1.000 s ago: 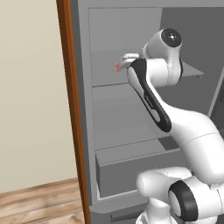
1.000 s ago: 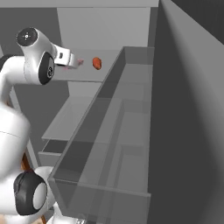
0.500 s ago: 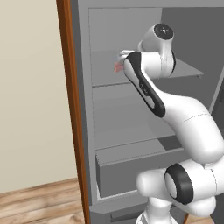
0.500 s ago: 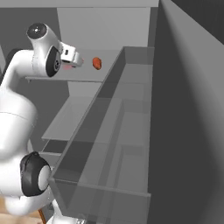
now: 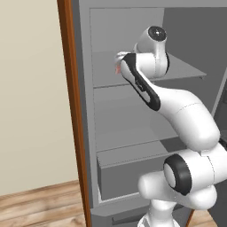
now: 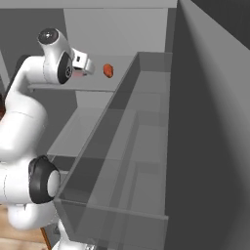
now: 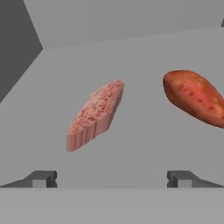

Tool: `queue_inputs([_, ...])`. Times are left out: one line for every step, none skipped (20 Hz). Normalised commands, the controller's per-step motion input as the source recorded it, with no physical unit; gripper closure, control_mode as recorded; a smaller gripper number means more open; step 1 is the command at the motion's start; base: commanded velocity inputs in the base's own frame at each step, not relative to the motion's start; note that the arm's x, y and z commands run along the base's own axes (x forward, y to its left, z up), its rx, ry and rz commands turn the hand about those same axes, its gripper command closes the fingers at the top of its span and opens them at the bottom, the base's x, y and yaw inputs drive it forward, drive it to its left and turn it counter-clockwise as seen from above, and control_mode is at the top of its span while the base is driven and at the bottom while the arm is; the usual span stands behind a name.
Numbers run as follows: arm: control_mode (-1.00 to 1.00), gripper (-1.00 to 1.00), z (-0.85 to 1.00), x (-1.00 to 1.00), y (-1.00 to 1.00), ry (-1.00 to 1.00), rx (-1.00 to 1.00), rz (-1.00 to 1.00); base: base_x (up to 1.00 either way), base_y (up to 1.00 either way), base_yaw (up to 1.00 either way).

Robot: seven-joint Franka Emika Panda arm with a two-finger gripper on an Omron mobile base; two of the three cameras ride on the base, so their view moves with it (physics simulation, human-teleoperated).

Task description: Place one sweet potato and one steak in each tupperware on the nearby counter, to pack two identical lunches.

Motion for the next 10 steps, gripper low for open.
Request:
queue_inputs([-1.0,-1.0,-0.04,0.45,0.03,0.02,0.0,0.0,0.0,0.0,0.0])
queue_inputs([-1.0,-1.0,-0.05,0.44,0.04,0.02,0.0,0.0,0.0,0.0,0.0])
queue_inputs([-1.0,-1.0,-0.04,0.43,0.04,0.02,0.0,0.0,0.0,0.0,0.0])
queue_inputs([-1.0,-1.0,-0.06,0.41,0.06,0.02,0.0,0.0,0.0,0.0,0.0])
queue_inputs([-1.0,-1.0,-0.06,0.4,0.06,0.03,0.0,-0.01,0.0,0.0,0.0])
queue_inputs([-1.0,-1.0,-0.08,0.39,0.08,0.03,0.0,-0.01,0.0,0.0,0.0])
queue_inputs([-1.0,-1.0,-0.09,0.36,0.09,0.03,0.0,-0.01,0.0,0.0,0.0])
queue_inputs([-1.0,-1.0,-0.11,0.35,0.13,0.03,0.0,0.0,0.0,0.0,0.0])
queue_inputs([-1.0,-1.0,-0.11,0.34,0.14,0.03,0.0,-0.01,0.0,0.0,0.0])
queue_inputs([-1.0,-1.0,-0.13,0.34,0.17,0.02,0.0,-0.01,0.0,0.0,0.0])
